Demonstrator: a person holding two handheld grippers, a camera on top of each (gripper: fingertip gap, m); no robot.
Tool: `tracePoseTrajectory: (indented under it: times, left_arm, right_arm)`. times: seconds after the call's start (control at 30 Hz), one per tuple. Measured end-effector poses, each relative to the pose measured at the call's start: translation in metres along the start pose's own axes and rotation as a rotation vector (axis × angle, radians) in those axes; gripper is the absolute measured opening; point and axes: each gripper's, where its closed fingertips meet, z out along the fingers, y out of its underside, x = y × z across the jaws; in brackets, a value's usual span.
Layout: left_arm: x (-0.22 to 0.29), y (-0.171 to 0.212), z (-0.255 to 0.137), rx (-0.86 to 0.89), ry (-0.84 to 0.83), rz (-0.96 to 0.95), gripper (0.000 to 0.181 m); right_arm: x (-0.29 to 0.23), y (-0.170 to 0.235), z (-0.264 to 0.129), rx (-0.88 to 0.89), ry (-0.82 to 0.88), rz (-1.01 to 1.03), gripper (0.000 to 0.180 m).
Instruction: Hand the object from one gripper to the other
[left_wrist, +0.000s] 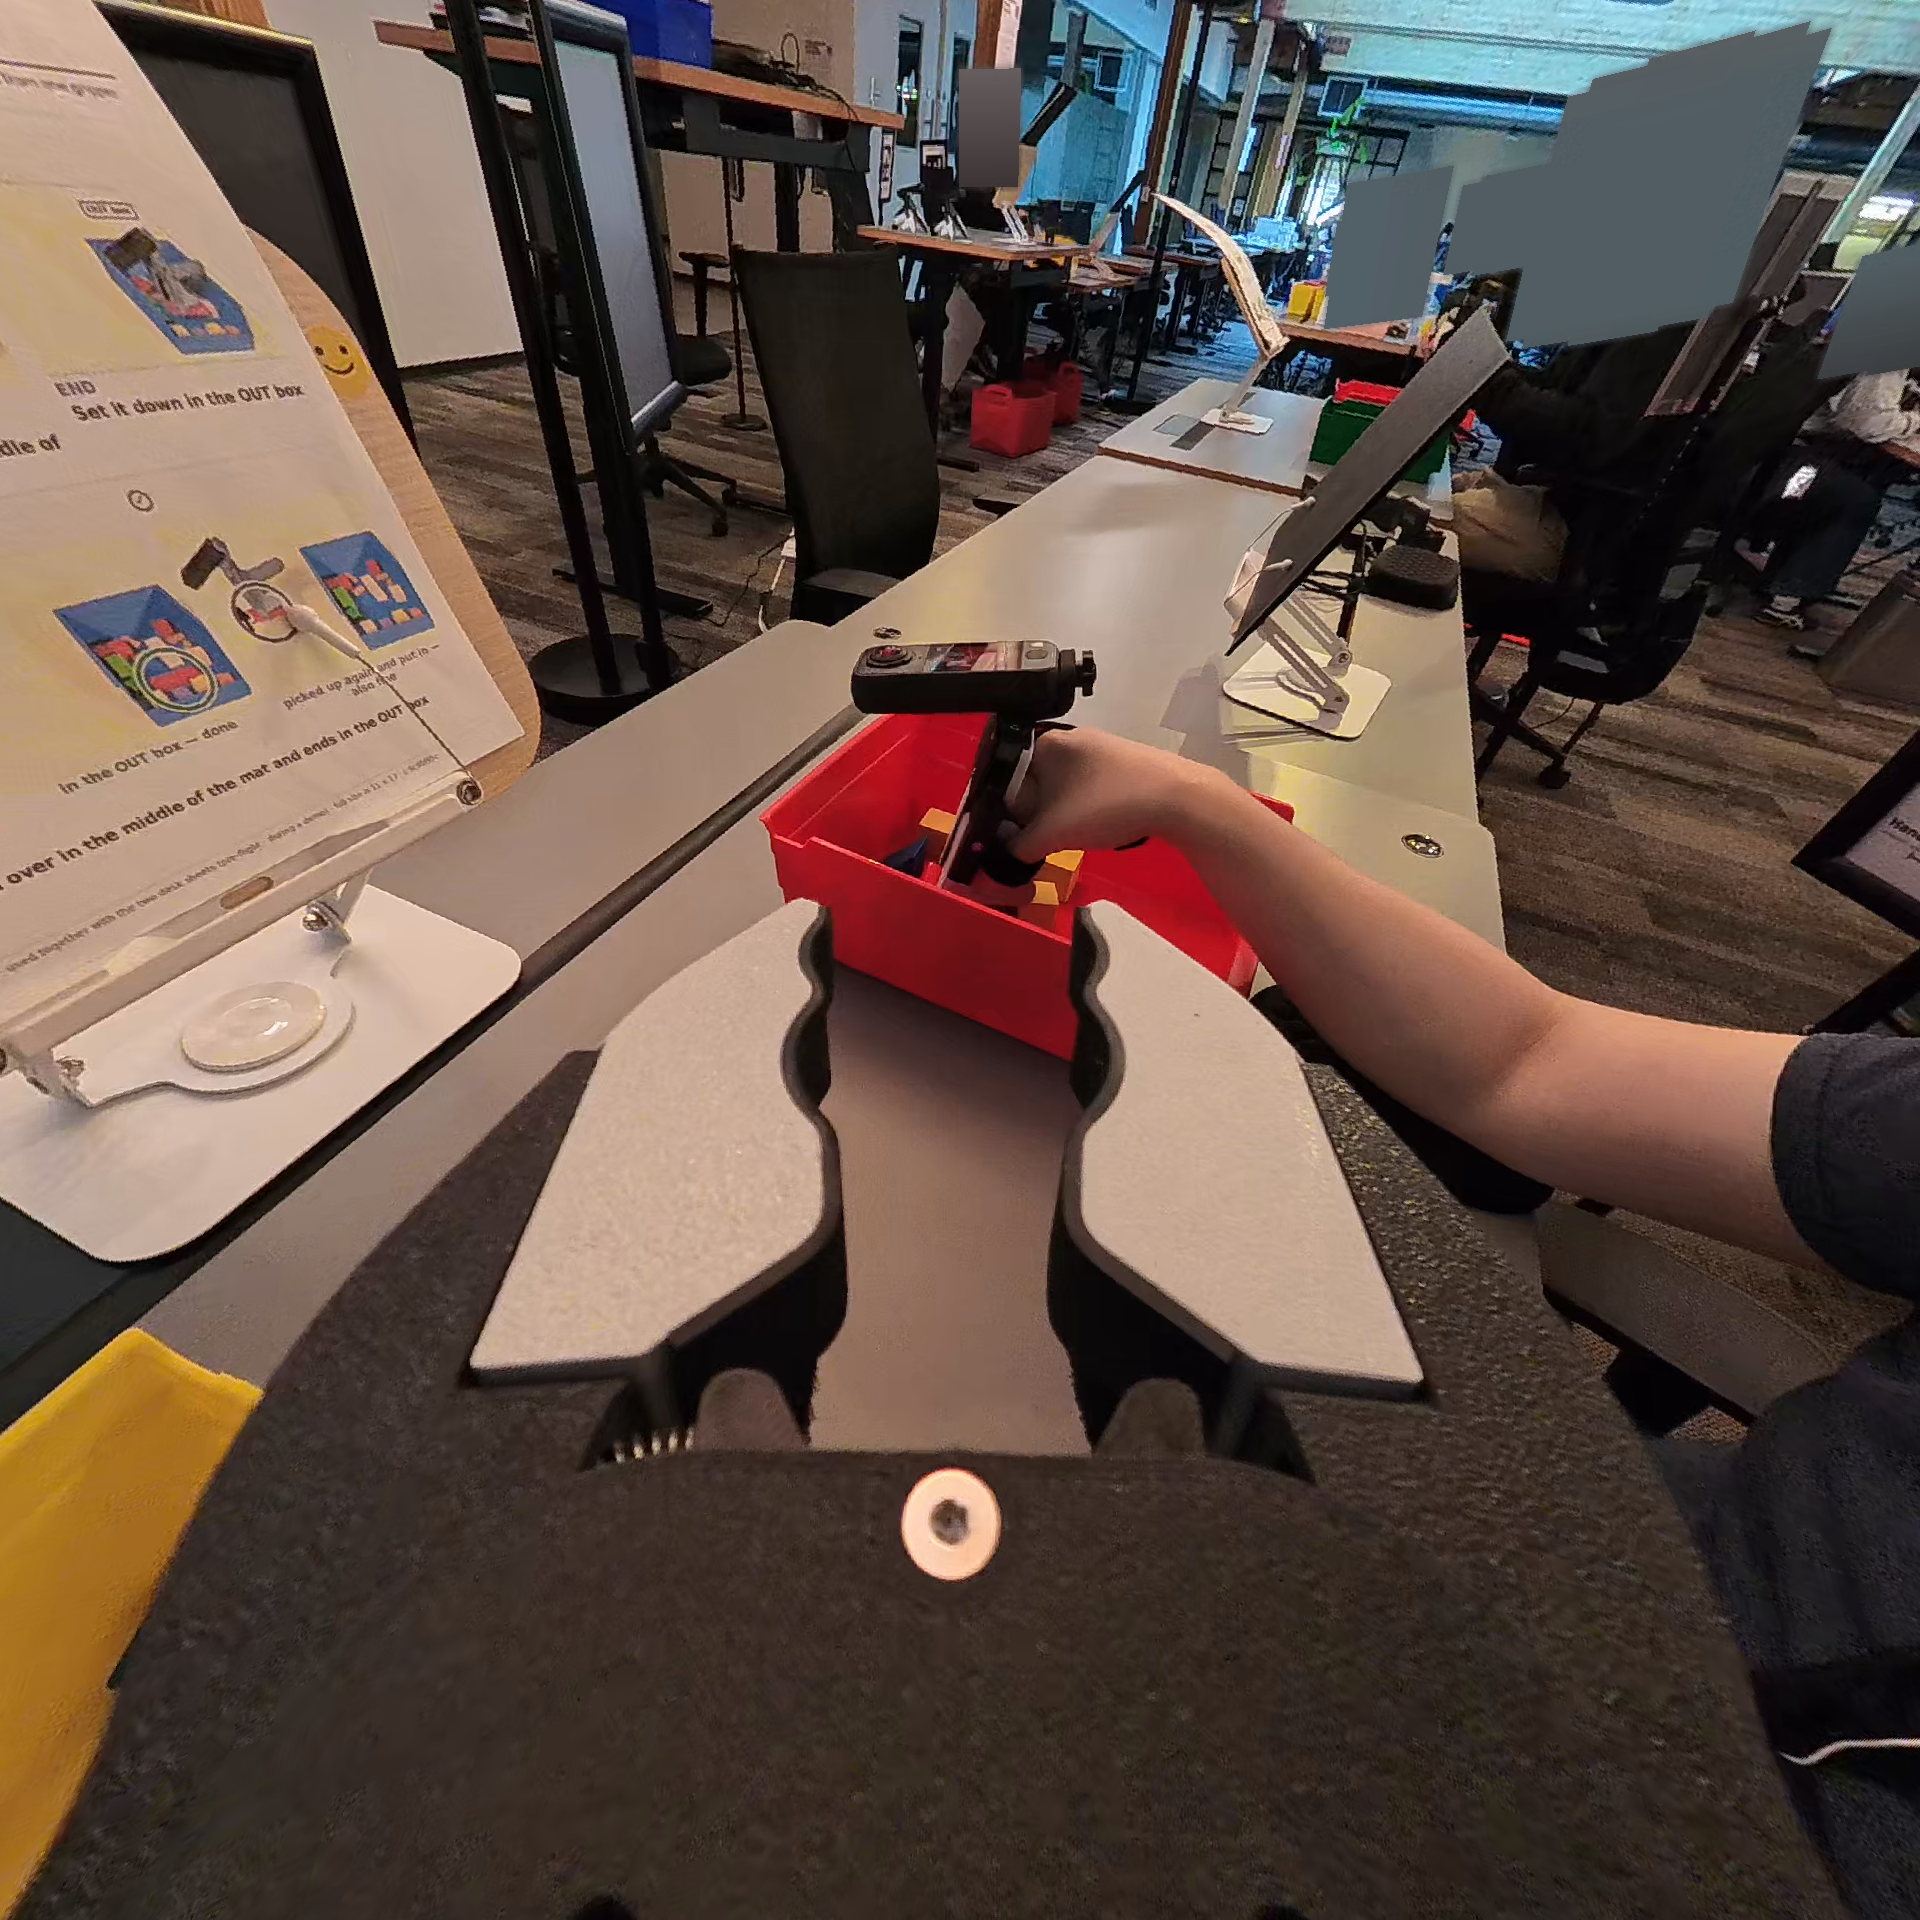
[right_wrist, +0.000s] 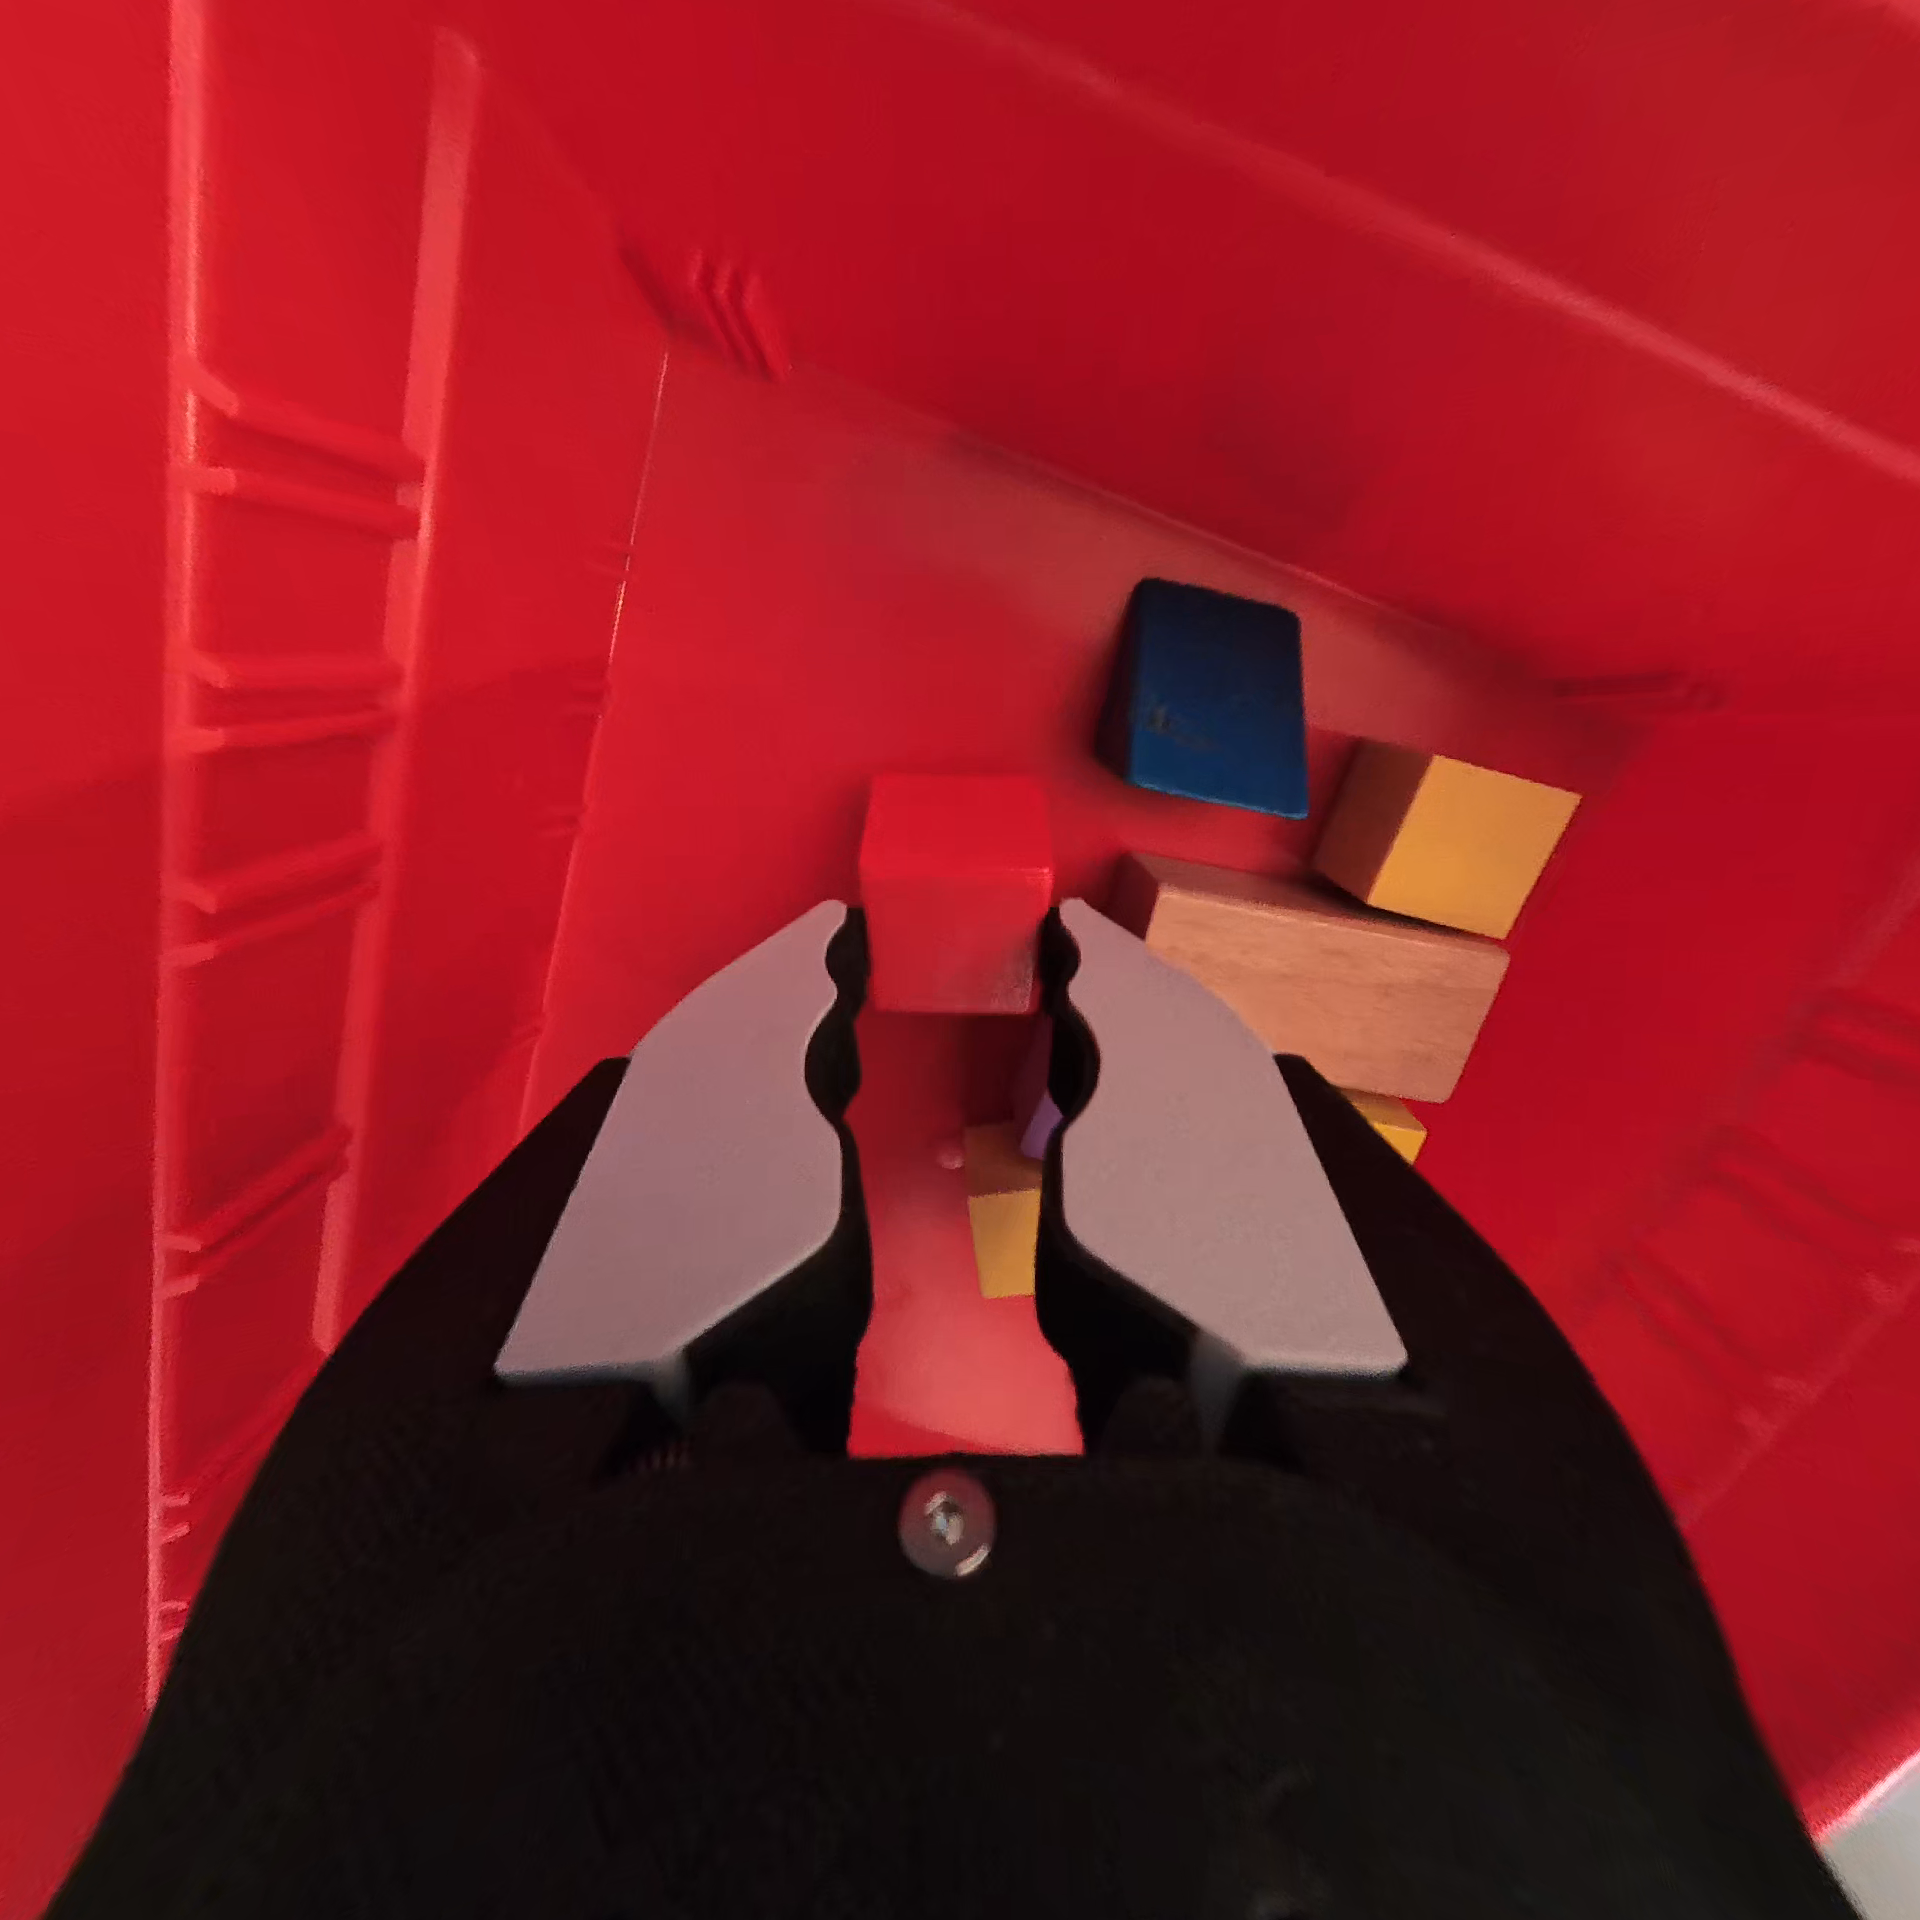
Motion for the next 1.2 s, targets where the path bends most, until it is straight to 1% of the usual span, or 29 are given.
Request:
tracePoseTrajectory:
  times: [0.43,0.53,0.63,0.7,0.77,0.83,0.9,0.93,1.07,1.2]
  left_arm:
    - [-0.003,0.004,0.002,-0.016,0.003,-0.017,0.043]
    - [-0.009,0.001,-0.007,-0.011,-0.023,-0.009,0.044]
    - [-0.026,0.006,-0.025,-0.050,-0.085,-0.029,0.047]
    - [-0.055,0.021,-0.041,-0.125,-0.197,-0.053,0.047]
    - [-0.094,0.043,-0.060,-0.214,-0.354,-0.091,0.047]
    - [-0.134,0.073,-0.077,-0.317,-0.503,-0.170,0.046]
    - [-0.166,0.106,-0.086,-0.419,-0.590,-0.251,0.037]
    - [-0.178,0.121,-0.088,-0.479,-0.613,-0.259,0.036]
    - [-0.218,0.174,-0.101,-0.721,-0.709,-0.122,0.034]
    - [-0.223,0.197,-0.102,-0.761,-0.659,-0.177,0.040]
  right_arm:
    - [0.003,-0.007,0.002,0.030,0.010,-0.011,0.034]
    - [-0.002,-0.010,-0.012,0.071,-0.009,-0.026,0.036]
    - [-0.008,-0.015,-0.038,0.144,-0.020,-0.045,0.039]
    - [-0.018,-0.019,-0.059,0.208,-0.049,-0.074,0.040]
    - [-0.028,-0.021,-0.081,0.274,-0.074,-0.104,0.040]
    - [-0.032,-0.022,-0.099,0.328,-0.062,-0.125,0.040]
    - [-0.035,-0.023,-0.111,0.368,-0.058,-0.142,0.040]
    - [-0.036,-0.022,-0.114,0.378,-0.062,-0.151,0.040]
    - [-0.038,-0.019,-0.115,0.375,-0.063,-0.184,0.040]
    - [-0.034,-0.017,-0.108,0.346,-0.058,-0.190,0.040]
